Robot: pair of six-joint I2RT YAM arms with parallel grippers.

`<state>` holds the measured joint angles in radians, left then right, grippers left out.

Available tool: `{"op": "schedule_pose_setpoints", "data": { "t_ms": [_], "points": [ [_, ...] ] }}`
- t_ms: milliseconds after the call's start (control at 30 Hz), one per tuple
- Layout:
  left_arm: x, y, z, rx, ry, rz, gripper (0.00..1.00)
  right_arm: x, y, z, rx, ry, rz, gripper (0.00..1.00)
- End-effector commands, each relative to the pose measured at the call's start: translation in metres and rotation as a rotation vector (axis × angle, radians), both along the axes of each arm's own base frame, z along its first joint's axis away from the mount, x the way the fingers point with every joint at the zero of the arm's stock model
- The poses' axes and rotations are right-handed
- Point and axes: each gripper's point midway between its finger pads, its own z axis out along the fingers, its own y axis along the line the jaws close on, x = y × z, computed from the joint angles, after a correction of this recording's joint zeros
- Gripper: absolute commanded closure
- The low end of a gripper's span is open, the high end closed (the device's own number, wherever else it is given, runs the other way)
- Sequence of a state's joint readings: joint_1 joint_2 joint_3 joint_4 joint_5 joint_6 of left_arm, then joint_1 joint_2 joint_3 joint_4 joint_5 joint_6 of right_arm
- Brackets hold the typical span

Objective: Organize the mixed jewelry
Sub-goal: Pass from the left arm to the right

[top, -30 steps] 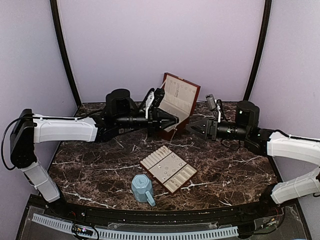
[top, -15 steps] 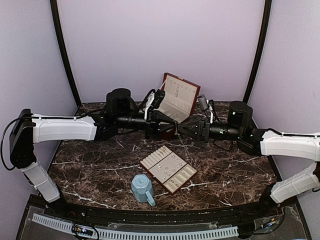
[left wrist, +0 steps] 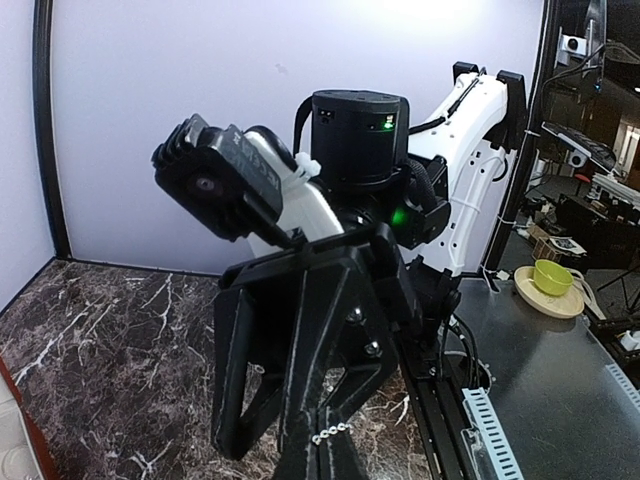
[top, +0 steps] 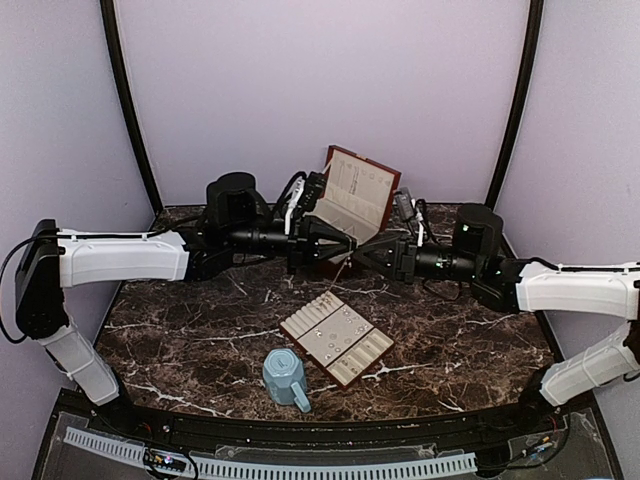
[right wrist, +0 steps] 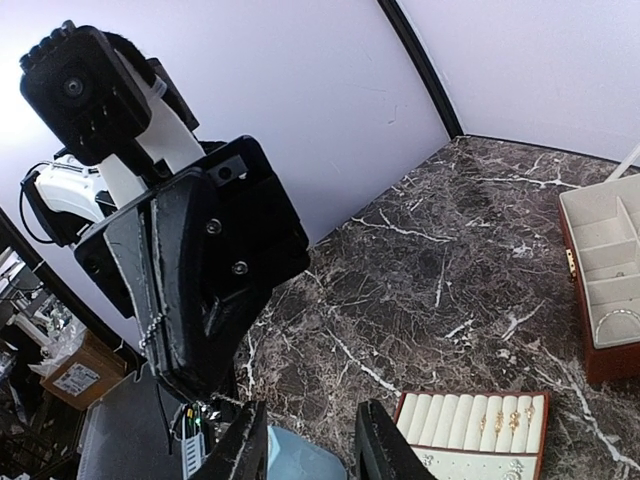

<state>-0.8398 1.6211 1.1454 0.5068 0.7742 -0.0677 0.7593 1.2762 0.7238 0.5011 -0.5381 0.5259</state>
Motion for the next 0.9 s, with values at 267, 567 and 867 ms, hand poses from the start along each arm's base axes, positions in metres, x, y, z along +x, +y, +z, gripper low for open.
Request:
{"op": "schedule_pose_setpoints", "data": {
  "t_ms": [267, 567, 867],
  "points": [
    [-0.006, 0.007, 0.029, -0.072, -0.039, 0.007, 1.00, -0.013, 0.010, 0.015, 0.060, -0.039, 0.086, 0.67],
    [-0.009, 0.009, 0.033, -0.084, -0.020, -0.007, 1.00, -0.013, 0.005, 0.024, 0.104, -0.051, 0.056, 0.64],
    [-0.011, 0.009, 0.036, -0.091, -0.024, -0.012, 1.00, -0.013, 0.003, 0.029, 0.116, -0.061, 0.047, 0.62]
  ]
}}
